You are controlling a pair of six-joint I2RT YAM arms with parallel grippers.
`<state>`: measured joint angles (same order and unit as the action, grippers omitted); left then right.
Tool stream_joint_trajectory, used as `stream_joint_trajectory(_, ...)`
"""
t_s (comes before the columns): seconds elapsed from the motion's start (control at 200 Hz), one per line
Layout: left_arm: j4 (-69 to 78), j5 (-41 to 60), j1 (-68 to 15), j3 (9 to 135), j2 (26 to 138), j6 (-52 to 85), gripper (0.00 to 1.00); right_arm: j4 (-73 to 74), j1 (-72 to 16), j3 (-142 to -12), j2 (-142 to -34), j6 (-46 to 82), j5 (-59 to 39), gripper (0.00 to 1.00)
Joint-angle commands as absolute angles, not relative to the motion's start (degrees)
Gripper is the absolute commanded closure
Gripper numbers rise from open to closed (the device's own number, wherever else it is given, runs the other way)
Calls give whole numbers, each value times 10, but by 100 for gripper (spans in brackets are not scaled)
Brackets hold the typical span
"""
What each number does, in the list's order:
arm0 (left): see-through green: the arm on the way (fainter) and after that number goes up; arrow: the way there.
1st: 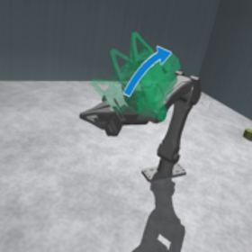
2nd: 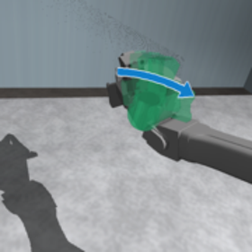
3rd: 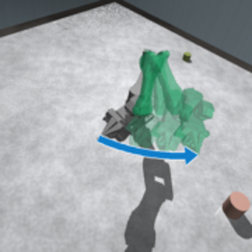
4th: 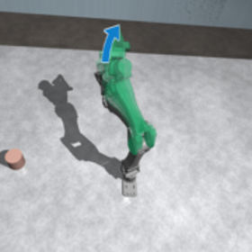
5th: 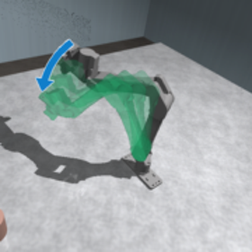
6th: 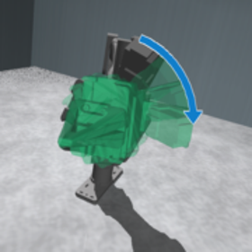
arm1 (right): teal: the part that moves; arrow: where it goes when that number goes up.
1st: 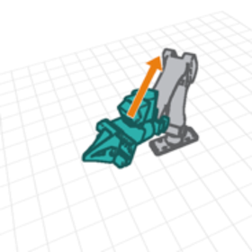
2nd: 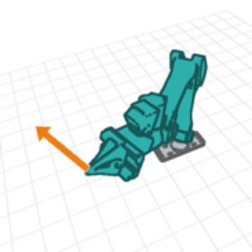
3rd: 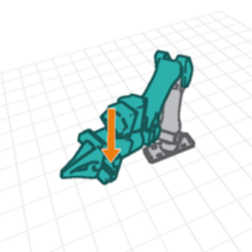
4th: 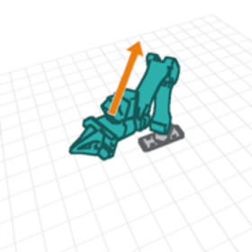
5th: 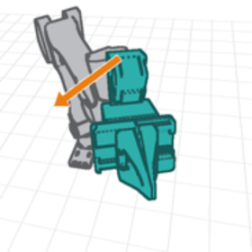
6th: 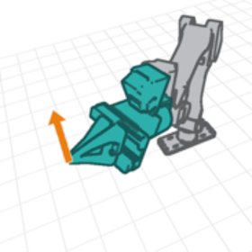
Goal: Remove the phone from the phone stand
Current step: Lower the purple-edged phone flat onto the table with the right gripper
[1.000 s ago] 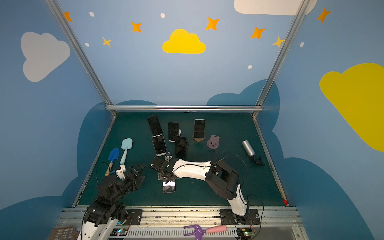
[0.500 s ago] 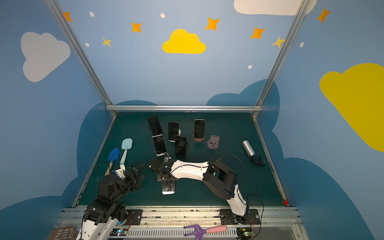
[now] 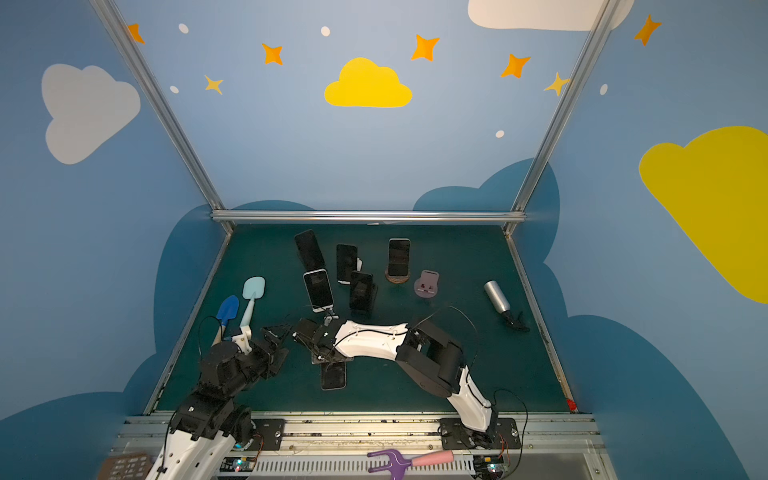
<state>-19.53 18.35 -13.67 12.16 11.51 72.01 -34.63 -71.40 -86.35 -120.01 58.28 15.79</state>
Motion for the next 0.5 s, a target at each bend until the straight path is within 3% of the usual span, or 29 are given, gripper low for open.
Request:
stream_joint_trajectory(0.0, -192, 172, -138, 130, 107, 711, 0, -381, -720, -873, -1227, 590, 157, 53)
stream_joint_trajectory(0.496, -197, 168, -138, 131, 95, 717, 0, -394, -719, -841, -1224, 645, 164, 48)
